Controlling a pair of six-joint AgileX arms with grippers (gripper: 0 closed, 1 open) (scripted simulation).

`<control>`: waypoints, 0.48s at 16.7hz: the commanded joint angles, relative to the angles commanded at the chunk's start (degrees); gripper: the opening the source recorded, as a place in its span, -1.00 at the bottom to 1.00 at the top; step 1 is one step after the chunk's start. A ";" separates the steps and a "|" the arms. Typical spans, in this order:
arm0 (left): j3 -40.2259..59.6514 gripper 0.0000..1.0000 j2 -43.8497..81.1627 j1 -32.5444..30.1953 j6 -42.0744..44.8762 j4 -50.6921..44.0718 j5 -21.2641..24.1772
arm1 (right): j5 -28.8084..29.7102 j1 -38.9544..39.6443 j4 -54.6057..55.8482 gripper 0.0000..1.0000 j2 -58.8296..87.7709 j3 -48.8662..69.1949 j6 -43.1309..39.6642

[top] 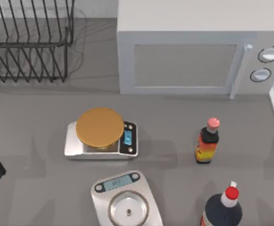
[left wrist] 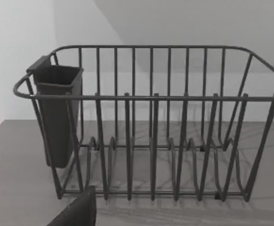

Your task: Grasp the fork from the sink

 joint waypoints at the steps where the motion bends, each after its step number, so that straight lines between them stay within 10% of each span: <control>1: 0.00 1.00 0.00 0.00 0.00 0.00 0.00 | 0.00 0.00 0.00 1.00 0.00 0.00 0.00; 8: 0.00 1.00 0.00 0.00 0.00 0.00 0.00 | 0.04 -1.83 -8.03 1.00 12.39 12.21 -1.69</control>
